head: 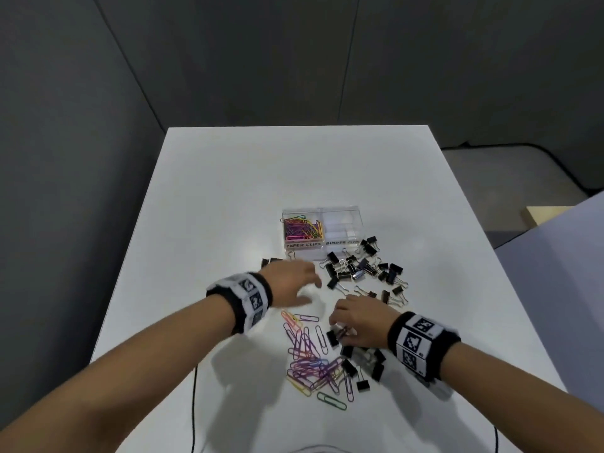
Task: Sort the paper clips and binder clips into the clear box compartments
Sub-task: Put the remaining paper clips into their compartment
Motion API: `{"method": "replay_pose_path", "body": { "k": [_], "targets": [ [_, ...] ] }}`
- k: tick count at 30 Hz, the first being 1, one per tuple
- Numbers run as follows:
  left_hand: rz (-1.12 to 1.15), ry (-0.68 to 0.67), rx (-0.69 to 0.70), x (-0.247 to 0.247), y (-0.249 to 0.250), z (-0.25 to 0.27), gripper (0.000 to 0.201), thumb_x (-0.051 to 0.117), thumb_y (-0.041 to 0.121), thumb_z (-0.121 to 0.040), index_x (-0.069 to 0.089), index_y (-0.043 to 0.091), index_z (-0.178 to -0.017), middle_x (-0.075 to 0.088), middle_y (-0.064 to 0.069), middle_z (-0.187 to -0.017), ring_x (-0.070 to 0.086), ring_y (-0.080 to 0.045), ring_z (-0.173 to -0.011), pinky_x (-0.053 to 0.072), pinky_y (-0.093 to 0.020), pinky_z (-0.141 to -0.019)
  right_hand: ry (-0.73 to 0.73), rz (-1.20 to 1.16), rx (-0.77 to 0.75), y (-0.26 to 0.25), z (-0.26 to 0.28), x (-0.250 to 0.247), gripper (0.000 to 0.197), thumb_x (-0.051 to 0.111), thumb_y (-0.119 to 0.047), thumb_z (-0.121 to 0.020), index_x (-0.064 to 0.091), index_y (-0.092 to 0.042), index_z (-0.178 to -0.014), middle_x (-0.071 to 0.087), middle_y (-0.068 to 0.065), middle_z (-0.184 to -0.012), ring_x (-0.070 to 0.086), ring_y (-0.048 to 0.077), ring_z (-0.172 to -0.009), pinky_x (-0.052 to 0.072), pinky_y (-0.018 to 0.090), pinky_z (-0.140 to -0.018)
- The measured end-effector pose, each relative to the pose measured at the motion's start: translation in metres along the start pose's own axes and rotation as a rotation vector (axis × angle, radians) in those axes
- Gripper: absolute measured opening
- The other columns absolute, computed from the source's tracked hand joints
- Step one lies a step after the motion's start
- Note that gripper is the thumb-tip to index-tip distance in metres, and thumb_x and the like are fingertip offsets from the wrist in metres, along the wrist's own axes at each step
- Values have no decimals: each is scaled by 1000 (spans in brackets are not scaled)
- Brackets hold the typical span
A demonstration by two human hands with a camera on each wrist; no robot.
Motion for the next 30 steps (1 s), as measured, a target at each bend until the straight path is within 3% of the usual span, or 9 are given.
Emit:
{"method": "replay_pose_path", "body": {
  "k": [2, 5, 11, 14, 17, 20, 23, 27, 30],
  "targets": [
    [-19, -114, 13, 29, 12, 11, 49, 53, 39, -91, 44, 22, -136, 45, -3, -137, 46, -20, -121, 42, -35, -100, 30, 44, -16, -6, 1, 2, 36, 60, -30, -88, 58, -12, -119, 60, 8, -119, 54, 26, -106, 47, 39, -91],
    [13, -130, 1, 50, 19, 21, 67, 59, 43, -86, 34, 21, -143, 38, -4, -143, 40, -22, -127, 37, -35, -104, 103, 75, -55, -17, 3, 4, 38, 66, -29, -82, 62, -10, -114, 66, 11, -109, 60, 28, -97, 51, 41, -82],
    [-76, -127, 0, 76, 25, 36, 83, 64, 49, -80, 23, 23, -147, 24, -5, -152, 24, -23, -139, 24, -38, -114, 140, 208, -76, -24, -3, 21, 37, 83, -30, -57, 67, -17, -88, 67, 0, -78, 64, 18, -68, 51, 26, -54],
    [-74, -75, -34, 80, 23, 34, 68, 58, 41, -87, 28, 22, -146, 28, -5, -150, 28, -23, -138, 28, -37, -111, 145, 110, 5, -16, -13, 11, 23, 61, -16, -83, 65, -7, -103, 66, 11, -100, 60, 30, -93, 51, 39, -75],
    [-79, -34, -66, 73, 16, 24, 52, 50, 32, -95, 35, 17, -143, 36, -8, -145, 37, -25, -130, 37, -36, -105, 205, 122, 57, -1, -18, 0, 26, 56, -13, -87, 62, -3, -111, 63, 17, -111, 57, 36, -103, 49, 46, -84],
    [-32, 18, -112, 65, 11, 19, 51, 49, 30, -95, 37, 16, -142, 38, -9, -143, 40, -26, -127, 37, -35, -101, 257, 132, 4, -2, -13, -10, 38, 62, -26, -86, 59, -6, -119, 62, 16, -116, 59, 34, -104, 48, 43, -89],
    [-31, 94, -87, 61, 18, 31, 62, 48, 48, -91, 32, 20, -144, 34, -7, -148, 35, -24, -134, 29, -36, -109, 156, 144, -106, -12, 7, -3, 57, 55, -49, -84, 51, -14, -129, 56, 10, -129, 53, 27, -116, 43, 40, -100],
    [-109, 34, 3, 82, 44, 51, 80, 54, 60, -81, 25, 24, -147, 21, -7, -156, 19, -25, -143, 12, -41, -118, 61, 289, -260, -22, 40, 28, 54, 63, -57, -69, 52, -25, -111, 65, 2, -108, 63, 19, -94, 53, 31, -80],
    [-146, 40, 9, 99, 49, 48, 76, 61, 57, -79, 39, 19, -141, 37, -14, -149, 36, -32, -137, 26, -46, -113, 142, 311, -270, -19, 39, 38, 44, 68, -51, -68, 53, -28, -102, 66, -3, -97, 64, 15, -82, 56, 25, -69]
  ]
}}
Point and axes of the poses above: each hand's wrist, its own z-axis away from the middle knuckle, its own x-axis out of the palm, y = z × x, the point moved 5 cm from there along -z, towards the middle knuckle
